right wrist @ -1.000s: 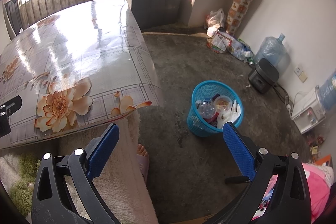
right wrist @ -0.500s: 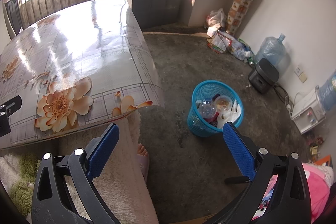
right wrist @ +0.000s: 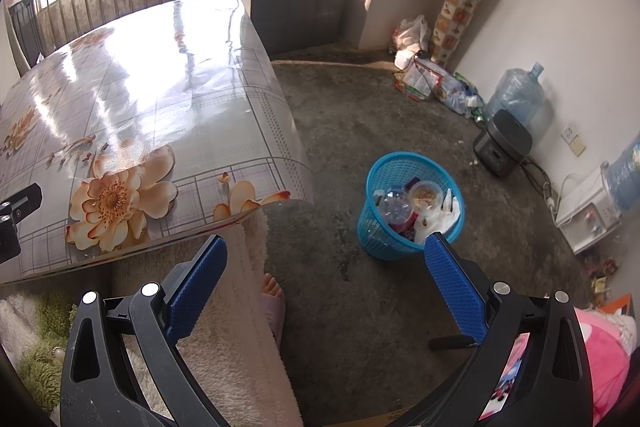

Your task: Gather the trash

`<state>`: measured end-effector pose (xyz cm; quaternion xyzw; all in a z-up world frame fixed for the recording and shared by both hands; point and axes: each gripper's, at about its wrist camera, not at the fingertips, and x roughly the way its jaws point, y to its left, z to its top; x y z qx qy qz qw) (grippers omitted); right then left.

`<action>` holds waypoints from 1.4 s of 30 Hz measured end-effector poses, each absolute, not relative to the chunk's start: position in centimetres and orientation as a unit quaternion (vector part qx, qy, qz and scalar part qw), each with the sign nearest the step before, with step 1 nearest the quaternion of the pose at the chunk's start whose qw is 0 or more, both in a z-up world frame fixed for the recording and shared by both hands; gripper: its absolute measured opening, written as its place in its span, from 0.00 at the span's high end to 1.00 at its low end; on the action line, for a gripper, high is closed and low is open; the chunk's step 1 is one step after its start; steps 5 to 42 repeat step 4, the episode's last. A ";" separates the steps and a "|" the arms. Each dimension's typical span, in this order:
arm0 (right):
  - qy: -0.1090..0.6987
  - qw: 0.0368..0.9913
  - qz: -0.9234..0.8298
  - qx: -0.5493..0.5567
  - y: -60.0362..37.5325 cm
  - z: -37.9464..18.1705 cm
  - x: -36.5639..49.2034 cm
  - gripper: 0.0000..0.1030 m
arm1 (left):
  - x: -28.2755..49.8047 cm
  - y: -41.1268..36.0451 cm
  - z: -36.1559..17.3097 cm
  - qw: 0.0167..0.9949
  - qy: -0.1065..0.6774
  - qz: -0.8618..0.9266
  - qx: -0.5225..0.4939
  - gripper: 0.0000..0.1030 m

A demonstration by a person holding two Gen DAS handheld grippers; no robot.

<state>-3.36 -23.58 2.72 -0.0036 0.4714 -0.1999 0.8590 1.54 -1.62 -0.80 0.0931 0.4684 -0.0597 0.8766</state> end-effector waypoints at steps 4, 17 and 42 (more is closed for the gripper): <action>0.471 0.859 -0.200 -0.003 -23.6 2.7 -3.4 0.08 | 1.5 -1.7 -0.8 0.877 0.468 -0.060 0.093 0.05; 0.471 0.859 -0.200 -0.003 -23.6 2.7 -3.4 0.08 | 1.5 -1.7 -0.8 0.877 0.468 -0.060 0.093 0.05; 0.471 0.859 -0.200 -0.003 -23.6 2.7 -3.4 0.08 | 1.5 -1.7 -0.8 0.877 0.468 -0.060 0.093 0.05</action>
